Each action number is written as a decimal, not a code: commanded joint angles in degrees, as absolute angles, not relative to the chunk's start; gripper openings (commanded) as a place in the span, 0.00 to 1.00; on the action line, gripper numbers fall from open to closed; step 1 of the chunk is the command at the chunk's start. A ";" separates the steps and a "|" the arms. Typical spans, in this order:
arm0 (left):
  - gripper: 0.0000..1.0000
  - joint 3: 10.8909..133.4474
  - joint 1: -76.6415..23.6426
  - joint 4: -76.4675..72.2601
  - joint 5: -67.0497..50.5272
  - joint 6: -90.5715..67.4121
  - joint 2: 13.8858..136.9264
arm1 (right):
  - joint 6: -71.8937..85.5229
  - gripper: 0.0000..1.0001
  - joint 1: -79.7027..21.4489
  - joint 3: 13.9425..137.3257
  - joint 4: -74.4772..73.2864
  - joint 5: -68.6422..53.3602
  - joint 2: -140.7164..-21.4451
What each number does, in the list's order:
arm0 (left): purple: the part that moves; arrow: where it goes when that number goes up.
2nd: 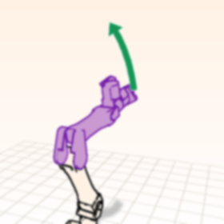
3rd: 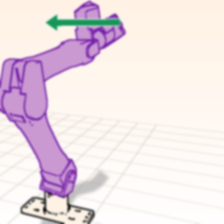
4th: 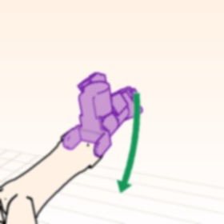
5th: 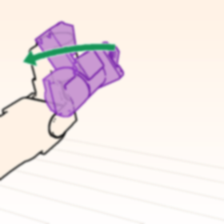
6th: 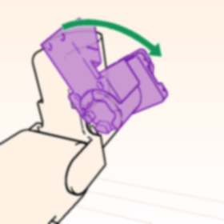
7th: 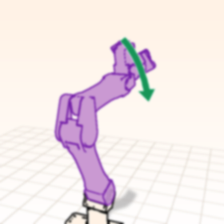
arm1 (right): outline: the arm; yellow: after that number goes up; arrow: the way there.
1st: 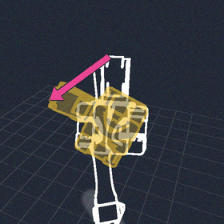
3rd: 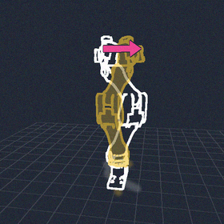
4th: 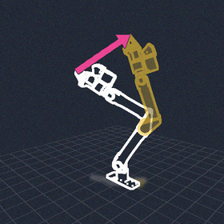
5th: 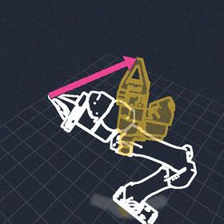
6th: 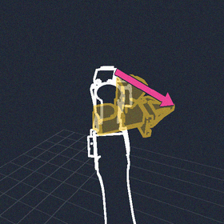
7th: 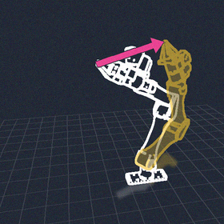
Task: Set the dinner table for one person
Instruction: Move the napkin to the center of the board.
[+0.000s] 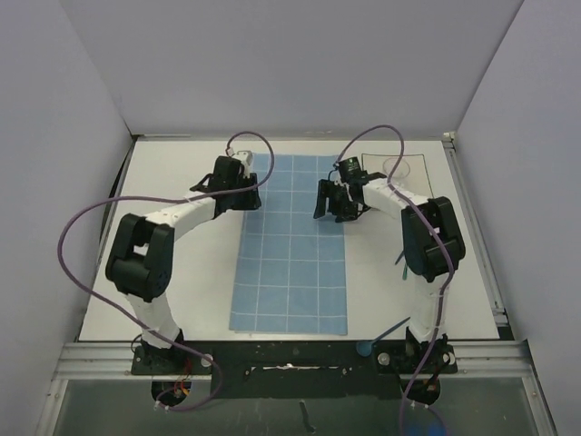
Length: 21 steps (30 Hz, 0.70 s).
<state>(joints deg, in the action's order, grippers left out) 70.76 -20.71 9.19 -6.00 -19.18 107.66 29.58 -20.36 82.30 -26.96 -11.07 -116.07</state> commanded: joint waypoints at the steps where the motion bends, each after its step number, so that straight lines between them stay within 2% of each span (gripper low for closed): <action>1: 0.38 67.49 -22.30 8.17 0.18 -16.94 90.50 | 29.12 0.71 -20.59 77.65 -29.39 -11.06 -107.51; 5: 0.40 61.48 -24.02 11.99 5.76 -19.45 79.40 | 29.28 0.71 -21.25 70.68 -30.70 -9.23 -99.82; 7: 0.45 56.75 -24.06 14.54 7.05 -22.52 73.02 | 29.87 0.72 -21.54 66.57 -31.48 -8.24 -94.82; 10: 0.47 48.02 -24.60 15.66 9.44 -27.57 64.11 | 32.16 0.70 -22.13 59.81 -32.27 -7.06 -86.62; 15: 0.47 32.51 -24.17 12.99 6.73 -37.16 48.71 | 34.59 0.67 -24.04 51.16 -33.55 -6.15 -74.62; 21: 0.48 27.18 -24.43 17.42 6.62 -40.50 41.59 | 36.48 0.67 -27.00 46.23 -40.15 -2.22 -67.13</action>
<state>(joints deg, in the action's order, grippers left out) 26.74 -24.29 17.28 6.85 -36.07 44.27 34.00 -25.15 49.06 -36.07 -5.93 -71.09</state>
